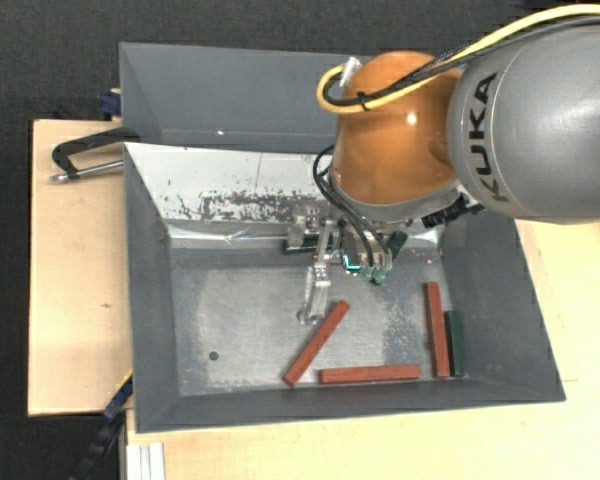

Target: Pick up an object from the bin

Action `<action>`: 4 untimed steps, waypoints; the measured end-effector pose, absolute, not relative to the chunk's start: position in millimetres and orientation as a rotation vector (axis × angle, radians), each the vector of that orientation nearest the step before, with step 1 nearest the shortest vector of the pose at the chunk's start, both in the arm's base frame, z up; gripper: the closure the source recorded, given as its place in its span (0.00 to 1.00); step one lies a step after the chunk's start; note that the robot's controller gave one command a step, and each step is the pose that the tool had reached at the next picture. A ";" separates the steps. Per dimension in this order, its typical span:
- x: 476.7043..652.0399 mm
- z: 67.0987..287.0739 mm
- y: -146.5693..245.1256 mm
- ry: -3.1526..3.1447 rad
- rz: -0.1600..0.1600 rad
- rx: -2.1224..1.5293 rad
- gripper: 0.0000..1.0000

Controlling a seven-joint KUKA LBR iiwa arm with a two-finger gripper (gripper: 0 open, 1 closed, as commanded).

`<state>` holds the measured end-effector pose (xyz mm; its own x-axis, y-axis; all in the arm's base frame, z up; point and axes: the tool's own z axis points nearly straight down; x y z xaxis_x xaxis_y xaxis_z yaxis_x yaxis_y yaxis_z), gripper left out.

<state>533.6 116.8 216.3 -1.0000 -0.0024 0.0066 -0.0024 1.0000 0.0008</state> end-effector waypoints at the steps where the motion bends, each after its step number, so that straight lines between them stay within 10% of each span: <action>1: 535.3 220.5 116.2 -3.143 -0.003 0.001 0.00; 3: 514.0 119.3 60.7 -3.145 -0.003 0.110 0.00; 4: 534.5 70.6 62.6 -3.090 -0.003 0.588 1.00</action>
Offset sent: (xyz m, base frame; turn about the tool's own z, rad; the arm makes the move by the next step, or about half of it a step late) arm -0.0332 -0.0422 -0.1154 0.0277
